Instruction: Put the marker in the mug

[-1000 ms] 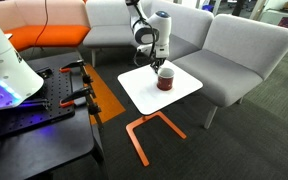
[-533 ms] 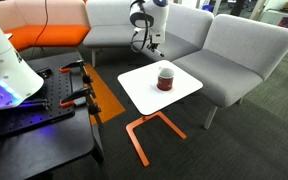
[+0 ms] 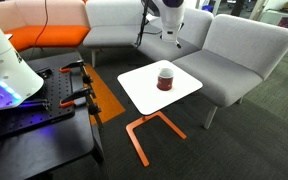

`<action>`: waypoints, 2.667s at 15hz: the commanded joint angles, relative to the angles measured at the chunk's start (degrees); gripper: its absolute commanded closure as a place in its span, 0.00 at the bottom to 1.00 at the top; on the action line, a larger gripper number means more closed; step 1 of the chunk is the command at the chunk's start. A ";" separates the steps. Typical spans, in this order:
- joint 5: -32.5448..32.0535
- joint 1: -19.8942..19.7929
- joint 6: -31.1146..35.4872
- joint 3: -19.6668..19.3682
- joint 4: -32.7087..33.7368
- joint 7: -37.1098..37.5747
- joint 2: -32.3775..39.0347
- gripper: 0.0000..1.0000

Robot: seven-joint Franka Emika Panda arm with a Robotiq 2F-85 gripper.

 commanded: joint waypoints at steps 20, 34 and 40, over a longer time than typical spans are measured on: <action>40.69 -34.30 -9.49 10.74 -14.35 -52.95 20.00 0.95; 57.20 -32.01 -9.46 5.49 -12.65 -66.74 15.80 0.95; 71.94 -28.54 -6.55 4.72 -13.92 -77.76 5.70 0.25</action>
